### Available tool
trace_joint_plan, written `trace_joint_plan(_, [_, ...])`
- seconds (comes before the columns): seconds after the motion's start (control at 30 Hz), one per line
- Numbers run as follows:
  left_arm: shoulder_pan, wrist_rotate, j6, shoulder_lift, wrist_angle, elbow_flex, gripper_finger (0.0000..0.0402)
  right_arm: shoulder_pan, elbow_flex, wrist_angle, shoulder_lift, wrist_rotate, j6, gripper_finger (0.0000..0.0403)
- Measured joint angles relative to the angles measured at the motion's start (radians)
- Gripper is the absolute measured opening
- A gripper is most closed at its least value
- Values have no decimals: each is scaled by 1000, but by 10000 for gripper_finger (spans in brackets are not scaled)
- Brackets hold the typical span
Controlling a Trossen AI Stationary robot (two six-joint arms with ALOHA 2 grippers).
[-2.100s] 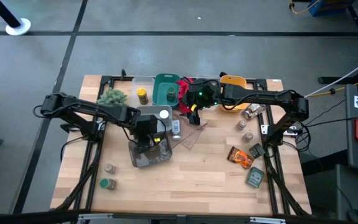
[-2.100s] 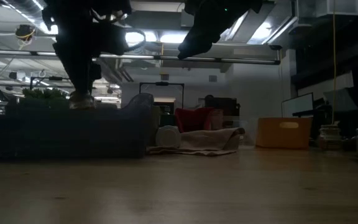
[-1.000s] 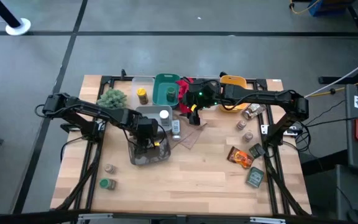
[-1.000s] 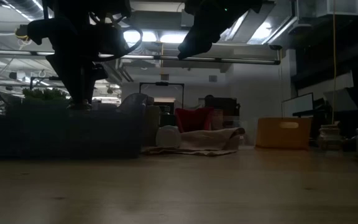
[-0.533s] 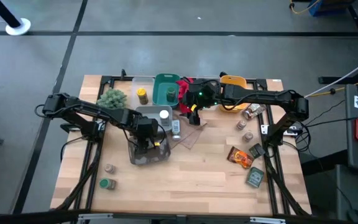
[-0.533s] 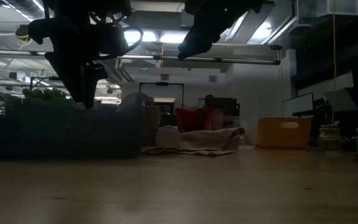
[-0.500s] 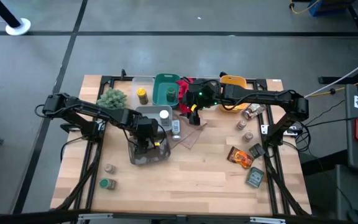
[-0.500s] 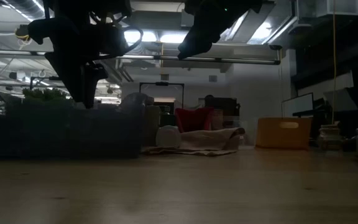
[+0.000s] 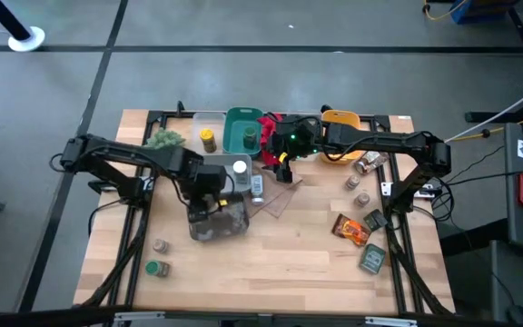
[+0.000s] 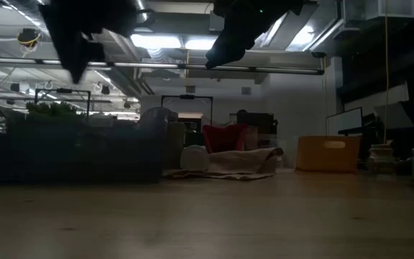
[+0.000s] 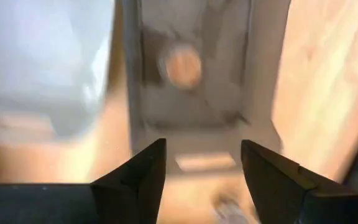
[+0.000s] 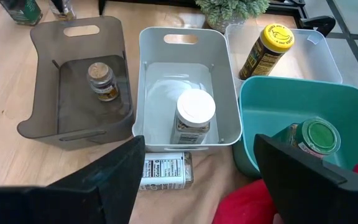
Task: Sort spices by type
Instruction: Put the brown seasoning bottle into the black bin
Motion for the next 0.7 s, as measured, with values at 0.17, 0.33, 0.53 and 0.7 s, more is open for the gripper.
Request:
trace_joint_plan(0.17, [-72, 88, -184, -8, -149, -23, 189, -1, 0, 0, 0, 0, 0, 301])
trace_joint_plan(0.33, [-195, 102, -259, -8, -213, -43, 189, -1, 0, 0, 0, 0, 0, 301])
trace_joint_plan(0.53, [-348, 135, -346, -12, -204, -93, 189, -1, 0, 0, 0, 0, 0, 301])
trace_joint_plan(0.7, [-448, 193, -444, -12, -147, -140, 189, -1, 0, 0, 0, 0, 0, 301])
